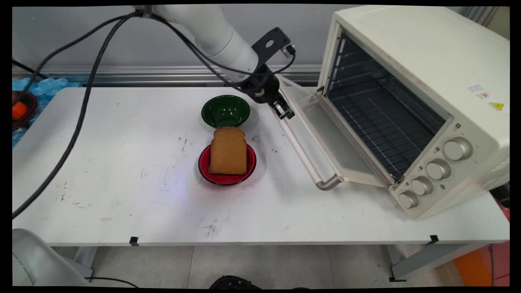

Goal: Open the oven

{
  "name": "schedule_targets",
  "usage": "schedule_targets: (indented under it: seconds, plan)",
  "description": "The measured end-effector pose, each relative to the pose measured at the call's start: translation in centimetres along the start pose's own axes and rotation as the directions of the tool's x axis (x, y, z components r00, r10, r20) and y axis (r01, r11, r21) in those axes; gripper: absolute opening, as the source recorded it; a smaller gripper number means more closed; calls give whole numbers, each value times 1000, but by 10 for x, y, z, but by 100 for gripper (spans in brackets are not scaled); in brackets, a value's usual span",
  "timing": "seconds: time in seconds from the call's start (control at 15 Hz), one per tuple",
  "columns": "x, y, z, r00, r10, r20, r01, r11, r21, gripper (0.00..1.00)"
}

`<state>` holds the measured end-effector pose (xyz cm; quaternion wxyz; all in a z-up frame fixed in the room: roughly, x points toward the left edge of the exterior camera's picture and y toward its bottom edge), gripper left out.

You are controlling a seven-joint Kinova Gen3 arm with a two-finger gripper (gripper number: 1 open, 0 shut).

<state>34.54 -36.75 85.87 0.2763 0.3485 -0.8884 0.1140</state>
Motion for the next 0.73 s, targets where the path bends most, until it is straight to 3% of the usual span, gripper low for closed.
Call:
schedule_targets:
  seconds: [0.73]
  plan:
    - [-50, -3, -1, 999, 23, -48, -23, 1000, -11, 0]
